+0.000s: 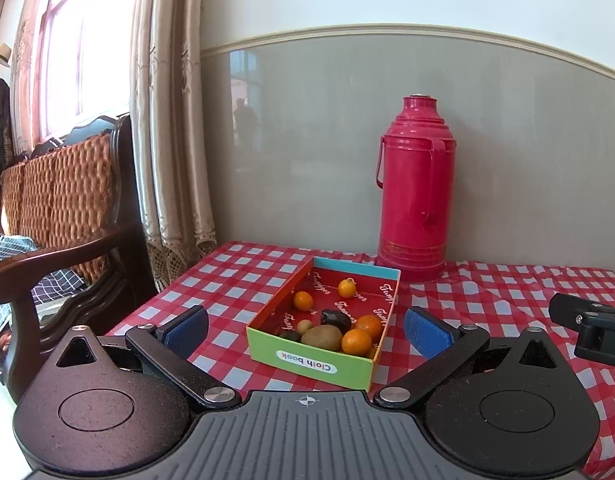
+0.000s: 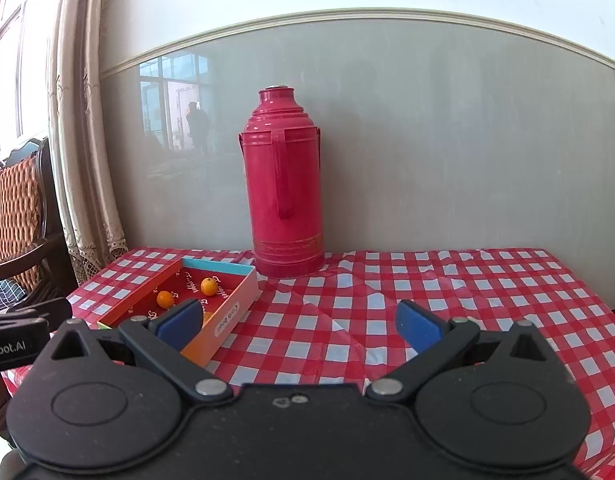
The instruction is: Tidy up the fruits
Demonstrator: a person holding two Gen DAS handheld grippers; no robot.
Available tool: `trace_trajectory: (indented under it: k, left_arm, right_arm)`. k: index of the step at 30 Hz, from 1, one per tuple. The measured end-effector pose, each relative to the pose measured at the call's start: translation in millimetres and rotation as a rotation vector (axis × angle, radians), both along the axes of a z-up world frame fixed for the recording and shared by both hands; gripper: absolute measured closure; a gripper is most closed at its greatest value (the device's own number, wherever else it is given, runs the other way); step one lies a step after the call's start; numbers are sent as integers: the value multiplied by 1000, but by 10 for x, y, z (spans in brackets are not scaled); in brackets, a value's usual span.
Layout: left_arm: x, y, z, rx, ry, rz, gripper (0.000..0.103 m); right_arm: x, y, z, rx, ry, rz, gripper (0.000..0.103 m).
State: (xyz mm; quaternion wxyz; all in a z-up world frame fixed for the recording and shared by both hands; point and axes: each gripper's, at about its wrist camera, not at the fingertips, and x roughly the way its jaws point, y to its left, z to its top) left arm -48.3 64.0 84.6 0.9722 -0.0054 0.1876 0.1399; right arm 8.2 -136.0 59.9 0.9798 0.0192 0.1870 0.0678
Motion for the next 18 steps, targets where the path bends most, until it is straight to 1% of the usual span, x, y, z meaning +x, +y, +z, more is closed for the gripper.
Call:
trace_trajectory:
  k: [7,11,17,18]
  left_arm:
    - [59,-20,-48,-16,16,-8,0]
    - [88,-66,-105,0,24,-15,0]
    - [168,-120,-195,-11,18,-41,0]
    - [193,-153,-201,1,18,-37,0]
  right_arm:
    - [11,-23,-49,9,13,2,6]
    - [35,-13,-94,4,21,4,6]
    - [118,-61,-173,19,41,13,6]
    - [145,-86,-190,24,46,7,6]
